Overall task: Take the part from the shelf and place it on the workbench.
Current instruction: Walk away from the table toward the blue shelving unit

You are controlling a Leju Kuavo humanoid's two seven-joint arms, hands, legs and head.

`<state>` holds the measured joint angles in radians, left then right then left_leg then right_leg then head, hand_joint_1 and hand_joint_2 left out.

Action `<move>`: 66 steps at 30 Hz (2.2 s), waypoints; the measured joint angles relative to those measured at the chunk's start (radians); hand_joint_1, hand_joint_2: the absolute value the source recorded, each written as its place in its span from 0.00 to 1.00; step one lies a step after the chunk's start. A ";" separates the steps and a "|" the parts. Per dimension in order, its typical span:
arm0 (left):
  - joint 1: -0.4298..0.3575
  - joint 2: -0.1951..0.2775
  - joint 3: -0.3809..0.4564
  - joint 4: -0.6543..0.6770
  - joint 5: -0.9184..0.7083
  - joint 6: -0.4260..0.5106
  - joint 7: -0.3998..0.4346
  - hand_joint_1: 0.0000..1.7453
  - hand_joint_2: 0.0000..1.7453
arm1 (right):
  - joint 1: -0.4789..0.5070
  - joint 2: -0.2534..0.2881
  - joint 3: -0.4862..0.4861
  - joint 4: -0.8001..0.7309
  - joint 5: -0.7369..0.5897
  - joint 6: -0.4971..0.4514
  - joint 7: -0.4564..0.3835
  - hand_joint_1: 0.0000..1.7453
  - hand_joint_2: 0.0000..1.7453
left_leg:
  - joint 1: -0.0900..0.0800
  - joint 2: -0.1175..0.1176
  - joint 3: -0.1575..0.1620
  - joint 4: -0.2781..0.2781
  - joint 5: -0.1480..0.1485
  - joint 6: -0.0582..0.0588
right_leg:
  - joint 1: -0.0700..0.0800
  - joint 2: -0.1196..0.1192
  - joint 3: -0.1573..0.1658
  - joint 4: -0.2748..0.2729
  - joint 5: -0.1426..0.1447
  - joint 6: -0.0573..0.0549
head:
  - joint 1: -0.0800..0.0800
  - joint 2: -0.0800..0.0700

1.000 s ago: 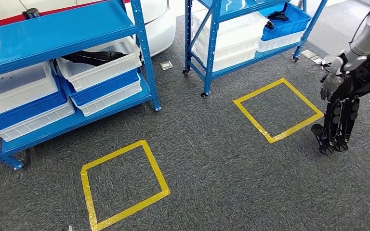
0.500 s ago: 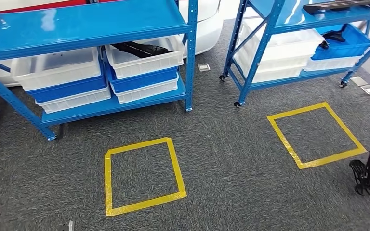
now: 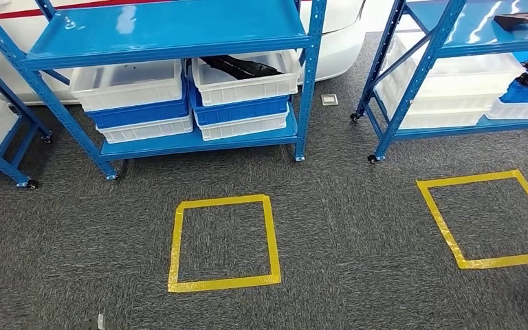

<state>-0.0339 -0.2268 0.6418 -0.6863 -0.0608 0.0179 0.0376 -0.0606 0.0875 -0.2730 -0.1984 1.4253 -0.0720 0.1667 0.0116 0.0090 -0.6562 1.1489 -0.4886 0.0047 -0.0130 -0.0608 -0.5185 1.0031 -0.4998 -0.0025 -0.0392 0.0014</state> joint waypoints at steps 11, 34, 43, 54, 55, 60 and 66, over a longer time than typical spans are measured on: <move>-0.009 0.005 -0.032 0.000 0.021 0.021 -0.022 0.00 0.00 | -0.003 0.003 -0.008 0.000 0.002 0.004 -0.005 0.00 0.00 | -0.002 -0.010 0.084 -0.153 0.042 0.049 | 0.001 0.053 -0.121 0.255 -0.113 0.026 | 0.013 0.000; 0.005 0.001 -0.030 -0.006 0.049 0.040 -0.058 0.00 0.00 | -0.011 0.006 -0.014 0.000 0.030 0.021 -0.006 0.00 0.00 | -0.015 -0.004 0.044 -0.123 0.046 0.031 | 0.007 0.052 0.041 -0.006 -0.040 0.019 | 0.003 0.000; 0.007 -0.005 -0.031 -0.012 0.049 0.040 -0.060 0.00 0.00 | -0.015 0.005 -0.014 0.000 0.028 0.021 -0.006 0.00 0.00 | -0.008 -0.023 0.098 -0.146 0.020 0.060 | 0.001 0.057 -0.135 0.281 -0.126 0.046 | 0.016 0.000; 0.003 -0.006 -0.033 -0.010 0.047 0.041 -0.062 0.00 0.00 | -0.011 0.002 -0.021 0.000 0.028 0.021 -0.005 0.00 0.00 | -0.007 -0.021 0.113 -0.056 -0.056 0.010 | -0.003 0.058 -0.031 0.003 0.028 0.003 | 0.009 0.000; 0.002 -0.006 -0.033 -0.009 0.047 0.042 -0.063 0.00 0.00 | -0.012 0.001 -0.022 0.000 0.029 0.021 -0.006 0.00 0.00 | -0.005 -0.018 0.079 0.003 -0.079 0.005 | -0.002 0.058 -0.026 0.002 0.024 -0.002 | 0.007 0.000; 0.005 -0.006 -0.034 -0.004 0.048 0.044 -0.068 0.00 0.00 | -0.010 0.001 -0.023 0.000 0.029 0.021 -0.007 0.00 0.00 | 0.000 -0.013 -0.026 0.074 -0.055 0.001 | 0.001 0.060 0.006 0.002 -0.006 -0.006 | 0.003 0.000; 0.007 -0.001 -0.038 -0.002 0.057 0.046 -0.076 0.00 0.00 | -0.013 0.005 -0.023 -0.001 0.033 0.021 -0.009 0.00 0.00 | -0.018 -0.014 0.047 -0.115 0.001 0.046 | 0.008 0.061 0.047 0.006 -0.034 0.028 | -0.001 0.000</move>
<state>-0.0266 -0.2282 0.6043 -0.6878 -0.0042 0.0638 -0.0383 -0.0738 0.0925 -0.2959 -0.1989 1.4582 -0.0514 0.1581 -0.0060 -0.0053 -0.6092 1.0337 -0.4880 0.0503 -0.0052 -0.0002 -0.4713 1.0096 -0.5336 0.0257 -0.0401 0.0014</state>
